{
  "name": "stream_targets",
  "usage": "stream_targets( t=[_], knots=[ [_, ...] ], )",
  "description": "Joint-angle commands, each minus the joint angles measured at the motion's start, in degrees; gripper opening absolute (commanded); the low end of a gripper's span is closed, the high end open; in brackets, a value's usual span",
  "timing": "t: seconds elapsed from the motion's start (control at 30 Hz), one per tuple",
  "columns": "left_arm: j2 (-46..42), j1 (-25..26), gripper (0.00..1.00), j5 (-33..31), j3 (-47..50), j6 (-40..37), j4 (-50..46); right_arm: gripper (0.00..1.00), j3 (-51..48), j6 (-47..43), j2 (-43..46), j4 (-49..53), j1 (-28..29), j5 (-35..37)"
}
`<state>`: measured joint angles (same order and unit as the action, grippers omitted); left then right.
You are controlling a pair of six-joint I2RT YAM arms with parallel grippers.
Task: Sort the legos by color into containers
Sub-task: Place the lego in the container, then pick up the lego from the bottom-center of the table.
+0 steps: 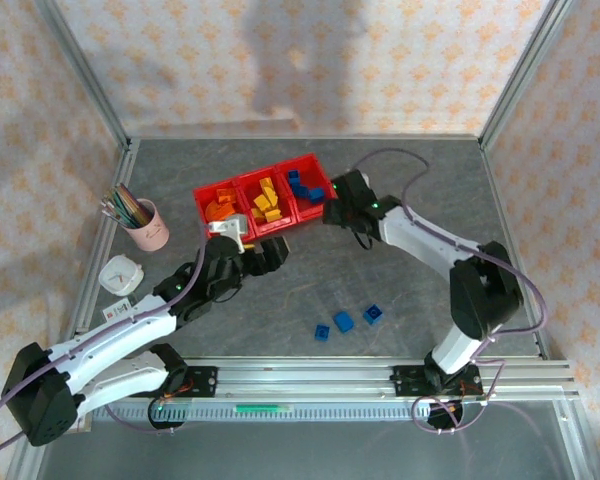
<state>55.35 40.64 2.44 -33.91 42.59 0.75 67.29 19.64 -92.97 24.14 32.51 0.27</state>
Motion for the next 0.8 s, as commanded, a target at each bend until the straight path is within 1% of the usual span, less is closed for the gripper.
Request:
stream_targets(
  t=[0.0,0.27,0.47,0.6,0.67,0.77],
  knots=[
    [0.0,3.5,0.99,-2.0,1.8,2.3,1.9,0.73,-6.9,4.6,5.6,4.2,0.2,0.0],
    [3.2,10.7,0.99,-4.6,3.5,6.6,5.9,0.78,-24.3,14.0,19.2,9.5,2.7,0.2],
    [5.5,13.8,0.99,-5.5,3.0,7.7,7.7,0.80,-32.5,25.5,27.4,12.2,8.0,0.9],
    [6.8,14.6,0.99,-5.7,2.6,7.8,7.9,0.81,-36.7,33.0,30.0,10.3,12.3,0.3],
    [7.0,14.6,0.99,-5.7,2.6,7.8,7.9,0.81,-37.2,35.9,29.6,10.6,14.3,1.3],
    [6.9,14.7,0.99,-5.8,2.5,7.8,7.9,0.78,-37.9,38.5,29.3,11.1,15.8,3.1]
  ],
)
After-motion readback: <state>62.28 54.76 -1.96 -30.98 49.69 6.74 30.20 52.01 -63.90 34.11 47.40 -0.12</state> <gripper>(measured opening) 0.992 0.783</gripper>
